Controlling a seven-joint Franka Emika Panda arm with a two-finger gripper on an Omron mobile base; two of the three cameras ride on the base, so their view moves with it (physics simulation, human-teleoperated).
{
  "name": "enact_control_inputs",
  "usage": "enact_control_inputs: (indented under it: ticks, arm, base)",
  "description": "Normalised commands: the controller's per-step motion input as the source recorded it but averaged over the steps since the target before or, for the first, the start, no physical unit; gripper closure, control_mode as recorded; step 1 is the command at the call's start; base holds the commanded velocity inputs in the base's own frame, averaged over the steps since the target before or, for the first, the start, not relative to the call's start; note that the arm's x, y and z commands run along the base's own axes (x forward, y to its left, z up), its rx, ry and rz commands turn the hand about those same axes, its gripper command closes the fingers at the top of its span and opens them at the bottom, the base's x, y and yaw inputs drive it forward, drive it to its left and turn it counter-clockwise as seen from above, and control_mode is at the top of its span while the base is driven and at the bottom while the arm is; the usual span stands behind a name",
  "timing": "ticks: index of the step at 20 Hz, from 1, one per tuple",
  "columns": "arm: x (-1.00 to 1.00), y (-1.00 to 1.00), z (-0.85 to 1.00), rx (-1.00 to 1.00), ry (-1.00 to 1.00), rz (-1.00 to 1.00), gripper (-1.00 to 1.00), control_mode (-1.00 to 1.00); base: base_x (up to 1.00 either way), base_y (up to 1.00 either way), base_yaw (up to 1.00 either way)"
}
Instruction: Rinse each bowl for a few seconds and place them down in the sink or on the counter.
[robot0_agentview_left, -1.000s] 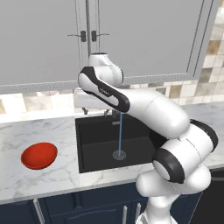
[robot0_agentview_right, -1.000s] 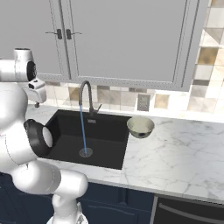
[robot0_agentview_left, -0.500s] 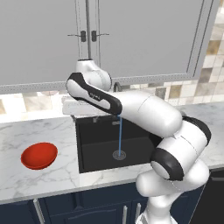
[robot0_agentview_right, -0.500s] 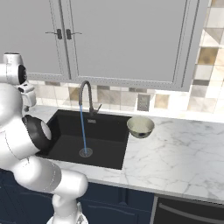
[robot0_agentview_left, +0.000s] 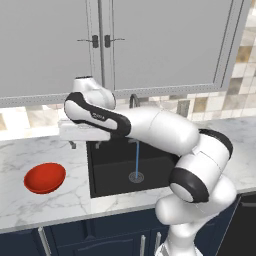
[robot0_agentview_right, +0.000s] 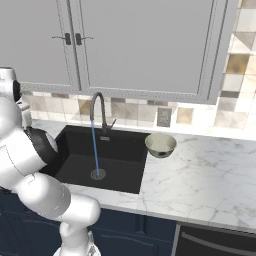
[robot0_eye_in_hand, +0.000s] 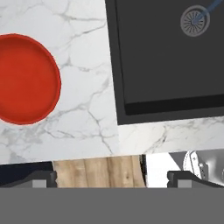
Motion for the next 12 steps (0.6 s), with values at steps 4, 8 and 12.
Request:
enact_control_inputs:
  ticks: [4, 8, 12]
  arm:
    - [-0.15, 0.40, -0.18, 0.00, 0.00, 0.00, -1.00, -1.00]
    - [-0.09, 0.38, -0.13, 0.00, -0.01, 0.00, -1.00, -1.00]
    - [0.00, 0.31, -0.13, 0.00, 0.00, 0.00, -1.00, -1.00]
  base:
    - [0.00, 0.00, 0.00]
    - [0.00, 0.00, 0.00]
    - [0.00, 0.00, 0.00]
